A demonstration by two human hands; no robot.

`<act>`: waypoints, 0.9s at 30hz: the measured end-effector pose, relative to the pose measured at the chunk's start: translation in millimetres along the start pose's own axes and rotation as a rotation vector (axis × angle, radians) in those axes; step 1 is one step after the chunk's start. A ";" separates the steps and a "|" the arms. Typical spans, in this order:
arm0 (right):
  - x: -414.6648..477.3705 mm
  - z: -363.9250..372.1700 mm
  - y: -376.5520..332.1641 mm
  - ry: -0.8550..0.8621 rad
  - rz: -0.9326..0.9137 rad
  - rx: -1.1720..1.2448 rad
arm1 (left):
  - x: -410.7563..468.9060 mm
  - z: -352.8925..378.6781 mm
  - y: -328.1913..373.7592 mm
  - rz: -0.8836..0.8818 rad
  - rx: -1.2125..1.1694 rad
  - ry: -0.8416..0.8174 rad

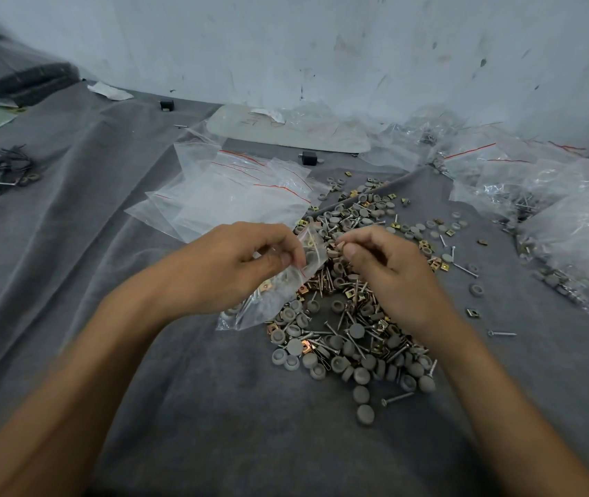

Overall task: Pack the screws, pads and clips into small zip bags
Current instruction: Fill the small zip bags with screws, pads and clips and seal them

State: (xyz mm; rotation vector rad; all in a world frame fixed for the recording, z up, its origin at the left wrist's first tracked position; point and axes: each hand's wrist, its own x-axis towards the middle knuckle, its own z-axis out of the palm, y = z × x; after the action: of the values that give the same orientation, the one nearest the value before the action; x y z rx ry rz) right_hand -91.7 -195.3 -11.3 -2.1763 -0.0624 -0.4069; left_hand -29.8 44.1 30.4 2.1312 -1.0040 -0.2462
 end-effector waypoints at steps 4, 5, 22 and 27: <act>-2.2 -2.4 -5.0 -0.003 0.039 0.120 | 0.2 -0.4 -0.5 -0.001 0.013 -0.007; -2.4 -2.2 -5.4 -0.009 0.048 0.127 | 0.2 -0.5 -0.8 -0.001 0.014 -0.008; -1.8 36.2 4.2 -0.210 -0.167 -0.640 | 0.1 -1.5 -0.1 0.004 0.003 -0.004; -0.5 41.7 5.3 -0.162 -0.183 -0.744 | 0.1 -0.5 -0.9 0.006 0.004 -0.006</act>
State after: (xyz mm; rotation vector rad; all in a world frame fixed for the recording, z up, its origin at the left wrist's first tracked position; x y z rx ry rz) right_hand -80.0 -165.3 -38.3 -2.9504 -0.2312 -0.3938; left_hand -29.0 44.7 30.1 2.1319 -1.0153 -0.2476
